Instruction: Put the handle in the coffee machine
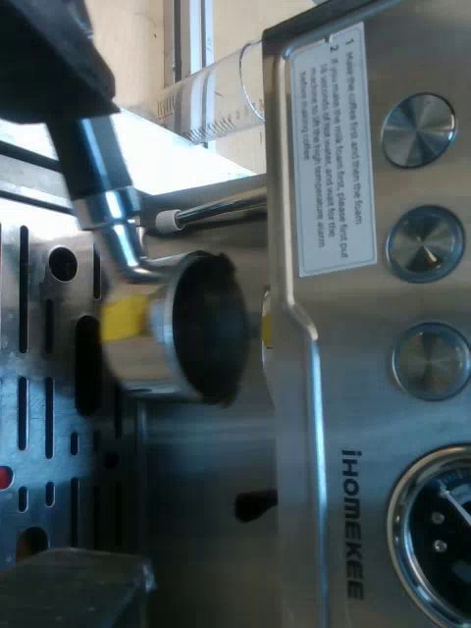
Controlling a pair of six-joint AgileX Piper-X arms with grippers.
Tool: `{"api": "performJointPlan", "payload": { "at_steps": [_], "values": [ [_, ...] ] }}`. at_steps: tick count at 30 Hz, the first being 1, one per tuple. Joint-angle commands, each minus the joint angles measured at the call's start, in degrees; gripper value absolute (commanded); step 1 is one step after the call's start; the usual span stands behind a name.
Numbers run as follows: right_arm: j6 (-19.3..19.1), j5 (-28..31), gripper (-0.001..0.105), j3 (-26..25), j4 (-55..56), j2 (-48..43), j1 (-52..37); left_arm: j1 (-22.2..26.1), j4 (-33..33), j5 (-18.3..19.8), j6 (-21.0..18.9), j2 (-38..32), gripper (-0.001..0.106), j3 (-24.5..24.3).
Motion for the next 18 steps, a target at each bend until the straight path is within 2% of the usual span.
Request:
{"api": "performJointPlan", "payload": {
  "at_steps": [1,7,10,13,15,18],
  "values": [
    [-0.9,0.9,0.087,0.0,-0.4,-0.1,0.1,-0.2,-2.5,4.2,-2.1,-0.4,0.000,-0.9],
    [-0.9,2.3,0.087,0.0,-0.4,-0.1,0.1,-0.9,-3.6,3.7,-2.6,-0.4,0.000,-0.9],
    [-0.9,2.3,0.087,0.0,-0.4,-0.1,0.1,-3.2,-4.2,3.3,-2.6,-0.4,0.000,-0.9],
    [-0.9,2.3,0.087,0.0,-0.4,-0.1,0.1,-5.0,-6.5,0.8,-5.7,-0.4,0.000,-0.9],
    [-0.9,2.3,0.087,0.0,-0.4,-0.1,0.1,-5.5,-9.4,-0.8,-9.2,-0.4,0.000,-0.9],
    [-0.9,2.3,0.087,0.0,-0.4,-0.1,0.1,-5.4,-11.1,-3.4,-11.3,-0.3,0.000,-1.0]
  ]
}}
